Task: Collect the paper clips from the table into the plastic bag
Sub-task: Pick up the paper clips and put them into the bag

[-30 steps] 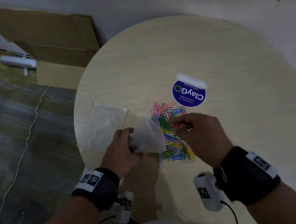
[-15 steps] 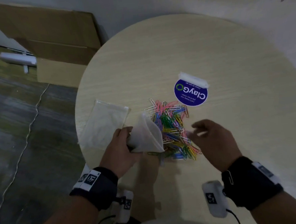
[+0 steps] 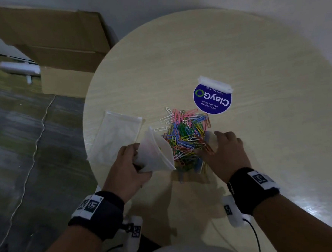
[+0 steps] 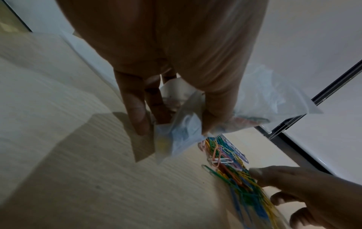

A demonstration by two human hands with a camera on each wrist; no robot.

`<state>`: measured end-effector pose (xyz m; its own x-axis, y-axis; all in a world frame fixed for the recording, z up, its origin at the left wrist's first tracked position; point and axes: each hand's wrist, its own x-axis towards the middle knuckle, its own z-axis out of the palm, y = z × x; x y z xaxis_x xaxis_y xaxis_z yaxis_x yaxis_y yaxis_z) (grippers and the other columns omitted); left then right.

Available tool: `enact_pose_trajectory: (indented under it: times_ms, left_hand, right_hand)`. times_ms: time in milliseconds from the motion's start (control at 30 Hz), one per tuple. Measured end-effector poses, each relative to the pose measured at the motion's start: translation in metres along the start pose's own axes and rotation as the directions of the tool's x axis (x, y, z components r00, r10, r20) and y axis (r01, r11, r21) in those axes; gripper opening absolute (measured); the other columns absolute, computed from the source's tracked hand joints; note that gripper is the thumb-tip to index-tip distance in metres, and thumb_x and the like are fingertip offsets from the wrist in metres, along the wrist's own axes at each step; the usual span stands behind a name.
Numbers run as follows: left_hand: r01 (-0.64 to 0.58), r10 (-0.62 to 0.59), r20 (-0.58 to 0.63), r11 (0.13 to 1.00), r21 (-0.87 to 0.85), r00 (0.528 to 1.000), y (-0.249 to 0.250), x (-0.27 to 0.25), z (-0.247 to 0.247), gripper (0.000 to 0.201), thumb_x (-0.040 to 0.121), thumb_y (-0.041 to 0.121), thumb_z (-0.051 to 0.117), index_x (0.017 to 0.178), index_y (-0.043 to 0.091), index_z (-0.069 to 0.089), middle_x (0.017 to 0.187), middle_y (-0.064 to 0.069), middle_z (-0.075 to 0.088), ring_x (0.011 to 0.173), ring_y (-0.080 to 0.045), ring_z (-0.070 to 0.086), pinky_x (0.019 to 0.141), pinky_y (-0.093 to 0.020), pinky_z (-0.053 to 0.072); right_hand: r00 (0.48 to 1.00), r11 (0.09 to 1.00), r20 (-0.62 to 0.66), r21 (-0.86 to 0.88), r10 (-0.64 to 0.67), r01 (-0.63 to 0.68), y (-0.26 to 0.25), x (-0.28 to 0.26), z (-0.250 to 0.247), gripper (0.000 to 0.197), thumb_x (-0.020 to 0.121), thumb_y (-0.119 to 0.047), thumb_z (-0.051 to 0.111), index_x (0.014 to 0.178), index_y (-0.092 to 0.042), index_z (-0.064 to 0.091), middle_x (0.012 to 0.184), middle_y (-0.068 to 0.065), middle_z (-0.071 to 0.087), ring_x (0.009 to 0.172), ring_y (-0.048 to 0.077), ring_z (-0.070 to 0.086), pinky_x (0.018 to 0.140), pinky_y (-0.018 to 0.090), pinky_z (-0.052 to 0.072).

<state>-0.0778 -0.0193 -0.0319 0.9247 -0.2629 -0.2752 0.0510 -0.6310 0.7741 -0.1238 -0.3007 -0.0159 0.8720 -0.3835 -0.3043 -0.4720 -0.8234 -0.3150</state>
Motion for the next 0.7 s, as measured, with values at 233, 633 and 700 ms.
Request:
enact_pose_trajectory:
  times_ms: [233, 633, 700]
  left_hand:
    - [-0.018, 0.020, -0.033, 0.999, 0.043, 0.999, 0.005, 0.000, 0.004, 0.073, 0.063, 0.017, 0.087, 0.127, 0.020, 0.053, 0.112, 0.006, 0.046, 0.100, -0.016, 0.061, 0.084, -0.026, 0.050]
    - [-0.031, 0.032, -0.015, 0.997, 0.066, 0.999, 0.012, 0.006, 0.006, 0.069, 0.064, 0.021, 0.085, 0.124, 0.025, 0.053, 0.110, 0.007, 0.046, 0.094, -0.013, 0.062, 0.083, -0.034, 0.053]
    - [-0.034, 0.034, -0.007, 0.997, 0.067, 0.999, 0.013, 0.008, 0.007, 0.069, 0.064, 0.021, 0.084, 0.125, 0.026, 0.052, 0.110, 0.007, 0.046, 0.094, -0.014, 0.062, 0.082, -0.036, 0.054]
  right_hand:
    - [0.995, 0.995, 0.069, 0.071, -0.069, 0.064, -0.002, 0.001, 0.011, 0.042, 0.080, -0.024, 0.068, 0.121, -0.022, 0.060, 0.104, 0.011, 0.056, 0.096, 0.037, 0.056, 0.083, 0.038, 0.047]
    - [0.997, 0.982, 0.036, 0.178, -0.068, 0.061, 0.016, -0.003, -0.018, 0.009, 0.083, -0.021, 0.068, 0.092, -0.020, 0.067, 0.089, 0.007, 0.072, 0.085, 0.030, 0.064, 0.066, 0.026, 0.038]
    - [0.997, 0.977, -0.009, 0.201, -0.070, 0.071, 0.016, -0.007, -0.031, 0.010, 0.082, -0.025, 0.070, 0.091, -0.022, 0.069, 0.086, 0.004, 0.072, 0.083, 0.027, 0.065, 0.066, 0.027, 0.041]
